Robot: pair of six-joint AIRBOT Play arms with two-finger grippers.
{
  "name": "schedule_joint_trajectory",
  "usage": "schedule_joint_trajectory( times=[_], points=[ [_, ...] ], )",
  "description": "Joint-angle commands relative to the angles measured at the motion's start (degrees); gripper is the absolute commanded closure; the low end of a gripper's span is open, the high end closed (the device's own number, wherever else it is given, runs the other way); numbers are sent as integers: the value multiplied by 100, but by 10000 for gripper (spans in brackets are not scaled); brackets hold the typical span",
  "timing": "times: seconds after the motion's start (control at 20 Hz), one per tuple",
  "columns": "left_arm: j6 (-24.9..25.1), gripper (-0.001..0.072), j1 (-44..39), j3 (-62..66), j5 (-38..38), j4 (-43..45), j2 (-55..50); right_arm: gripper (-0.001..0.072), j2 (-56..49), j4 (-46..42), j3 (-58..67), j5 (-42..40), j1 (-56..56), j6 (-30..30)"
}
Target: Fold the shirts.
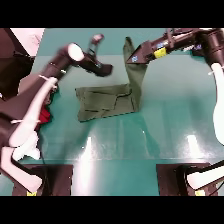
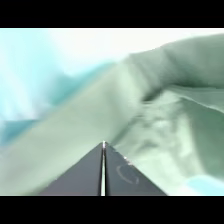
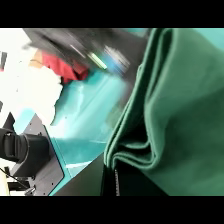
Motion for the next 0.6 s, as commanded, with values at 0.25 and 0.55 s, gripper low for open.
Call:
schedule_joint_trajectory(
  times=[0.25,0.55],
  points=[
    [157,683,1663,7,-1095,1416,2146,697,-1054,9,-46,-1196,1633,-608],
    [160,683,1753,-20,-1412,1423,2293,179,-1425,-26,-48,-1515,2190,-1491]
  ],
)
